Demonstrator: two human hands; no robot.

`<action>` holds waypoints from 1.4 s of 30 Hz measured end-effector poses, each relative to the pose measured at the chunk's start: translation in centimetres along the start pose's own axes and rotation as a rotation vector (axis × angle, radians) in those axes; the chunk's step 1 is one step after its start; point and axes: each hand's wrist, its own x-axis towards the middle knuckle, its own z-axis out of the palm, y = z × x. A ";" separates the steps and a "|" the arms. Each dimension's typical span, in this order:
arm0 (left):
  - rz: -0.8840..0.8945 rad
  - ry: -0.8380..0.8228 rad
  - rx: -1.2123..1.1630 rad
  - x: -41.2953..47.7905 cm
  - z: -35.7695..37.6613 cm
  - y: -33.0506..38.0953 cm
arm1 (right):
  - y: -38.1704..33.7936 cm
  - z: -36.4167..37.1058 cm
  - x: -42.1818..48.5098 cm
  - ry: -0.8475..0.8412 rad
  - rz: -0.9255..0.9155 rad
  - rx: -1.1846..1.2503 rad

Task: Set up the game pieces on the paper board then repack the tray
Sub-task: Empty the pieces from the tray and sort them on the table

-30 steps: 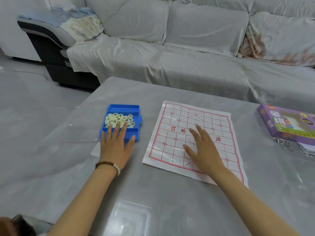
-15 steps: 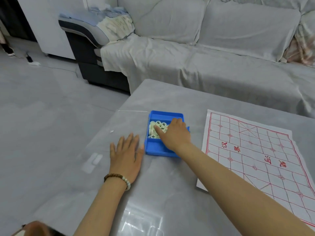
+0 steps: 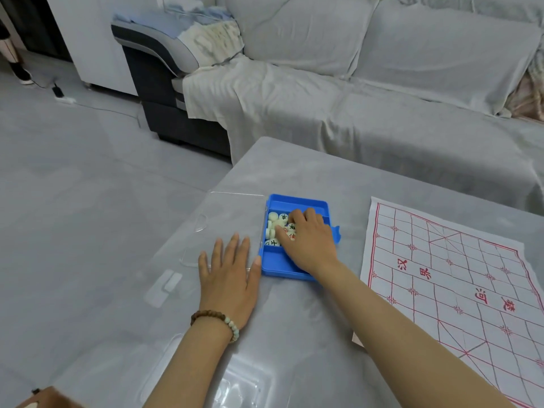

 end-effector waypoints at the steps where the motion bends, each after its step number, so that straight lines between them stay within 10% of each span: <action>1: -0.004 0.000 0.002 0.0 0.0 0.1 | 0.2 -0.1 0.1 -0.012 -0.027 0.001; 35: 0.013 -0.011 0.007 0.0 0.1 -0.2 | 1.6 -0.9 0.4 -0.027 -0.177 0.012; 42: 0.044 0.076 -0.153 -0.1 -0.2 -0.7 | 1.2 -2.5 1.2 0.016 0.015 0.474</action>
